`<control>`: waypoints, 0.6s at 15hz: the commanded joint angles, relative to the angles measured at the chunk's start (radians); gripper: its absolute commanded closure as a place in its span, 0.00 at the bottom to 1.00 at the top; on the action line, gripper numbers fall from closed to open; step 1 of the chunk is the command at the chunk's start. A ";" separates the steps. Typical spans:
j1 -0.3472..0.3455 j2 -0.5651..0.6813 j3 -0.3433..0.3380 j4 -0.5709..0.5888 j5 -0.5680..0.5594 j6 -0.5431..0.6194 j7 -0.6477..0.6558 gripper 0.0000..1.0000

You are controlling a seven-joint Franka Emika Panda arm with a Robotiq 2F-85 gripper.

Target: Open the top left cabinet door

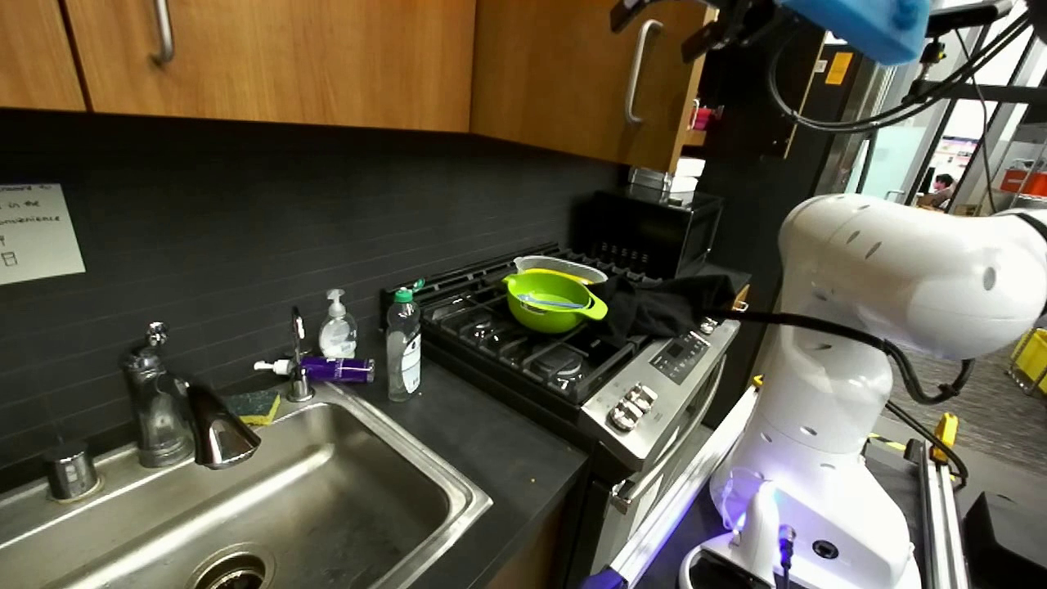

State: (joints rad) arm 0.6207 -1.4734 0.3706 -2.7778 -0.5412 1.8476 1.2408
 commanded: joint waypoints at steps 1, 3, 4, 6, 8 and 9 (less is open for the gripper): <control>0.213 0.000 -0.050 0.000 -0.160 -0.211 0.252 0.00; 0.324 0.000 -0.066 0.000 -0.215 -0.339 0.348 0.00; 0.373 0.000 -0.073 0.000 -0.236 -0.401 0.392 0.00; 0.476 0.000 -0.087 0.000 -0.271 -0.530 0.483 0.00; 0.574 0.000 -0.109 0.000 -0.295 -0.658 0.577 0.00; 0.623 0.000 -0.113 0.004 -0.297 -0.722 0.624 0.00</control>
State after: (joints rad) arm 1.1160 -1.4736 0.2883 -2.7777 -0.8015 1.2672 1.7409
